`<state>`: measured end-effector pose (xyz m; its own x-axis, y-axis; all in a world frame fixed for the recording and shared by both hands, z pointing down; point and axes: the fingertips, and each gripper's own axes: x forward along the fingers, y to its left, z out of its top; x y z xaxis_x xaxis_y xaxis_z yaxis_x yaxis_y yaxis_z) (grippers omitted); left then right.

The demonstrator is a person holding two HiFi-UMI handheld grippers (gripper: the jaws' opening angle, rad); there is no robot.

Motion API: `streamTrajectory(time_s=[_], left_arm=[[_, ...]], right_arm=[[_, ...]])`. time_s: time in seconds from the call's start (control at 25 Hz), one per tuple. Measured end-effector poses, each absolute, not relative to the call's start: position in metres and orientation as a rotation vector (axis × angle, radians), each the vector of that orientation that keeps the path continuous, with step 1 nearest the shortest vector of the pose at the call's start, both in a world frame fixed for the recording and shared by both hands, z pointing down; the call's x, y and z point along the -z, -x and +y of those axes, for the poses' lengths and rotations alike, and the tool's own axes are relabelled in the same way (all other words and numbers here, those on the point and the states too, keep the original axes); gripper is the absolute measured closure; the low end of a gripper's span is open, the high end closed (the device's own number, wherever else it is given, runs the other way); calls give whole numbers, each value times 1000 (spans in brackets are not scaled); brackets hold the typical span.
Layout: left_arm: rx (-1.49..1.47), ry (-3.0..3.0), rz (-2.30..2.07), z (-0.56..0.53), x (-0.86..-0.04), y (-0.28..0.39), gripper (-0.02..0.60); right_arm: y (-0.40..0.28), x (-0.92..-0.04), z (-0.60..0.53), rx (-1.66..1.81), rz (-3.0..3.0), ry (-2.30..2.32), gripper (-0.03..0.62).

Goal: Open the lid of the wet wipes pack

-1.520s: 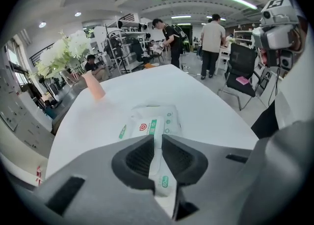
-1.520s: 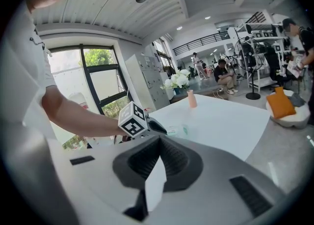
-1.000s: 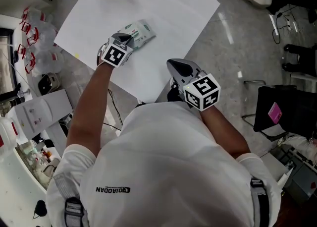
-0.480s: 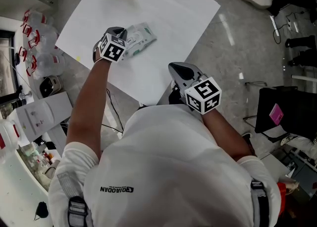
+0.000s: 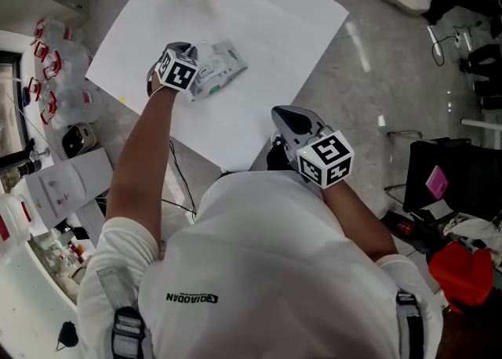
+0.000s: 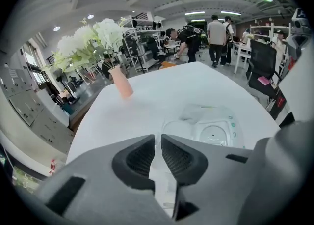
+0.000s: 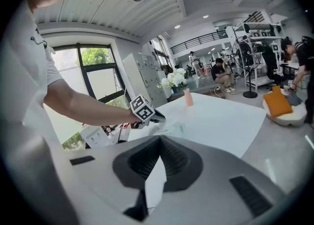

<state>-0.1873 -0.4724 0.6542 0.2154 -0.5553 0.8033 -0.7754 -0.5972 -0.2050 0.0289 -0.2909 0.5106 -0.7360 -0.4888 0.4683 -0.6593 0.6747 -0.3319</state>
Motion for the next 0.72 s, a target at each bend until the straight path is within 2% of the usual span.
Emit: streamTrajectory(time_s=[0.72], left_arm=[[-1282, -2185, -1122, -477, -696, 188, 529]], right_arm=[[-35, -519, -295, -732, -2499, -929, 588]])
